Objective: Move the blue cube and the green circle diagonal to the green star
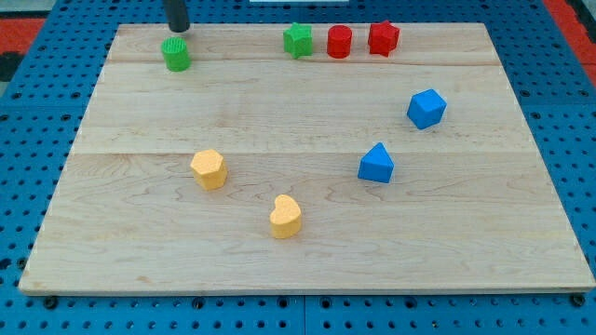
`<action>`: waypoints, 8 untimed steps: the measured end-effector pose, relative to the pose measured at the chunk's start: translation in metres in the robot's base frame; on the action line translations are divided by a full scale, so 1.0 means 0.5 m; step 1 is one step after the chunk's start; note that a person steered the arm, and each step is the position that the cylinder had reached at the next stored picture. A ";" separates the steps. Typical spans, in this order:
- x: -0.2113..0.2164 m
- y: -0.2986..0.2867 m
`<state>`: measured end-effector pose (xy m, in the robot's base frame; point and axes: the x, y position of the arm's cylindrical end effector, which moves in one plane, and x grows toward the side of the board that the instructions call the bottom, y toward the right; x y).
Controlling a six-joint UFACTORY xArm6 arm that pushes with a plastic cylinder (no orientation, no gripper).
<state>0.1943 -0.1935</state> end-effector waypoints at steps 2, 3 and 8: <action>0.000 -0.010; 0.108 0.033; 0.370 0.069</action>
<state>0.3795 -0.1591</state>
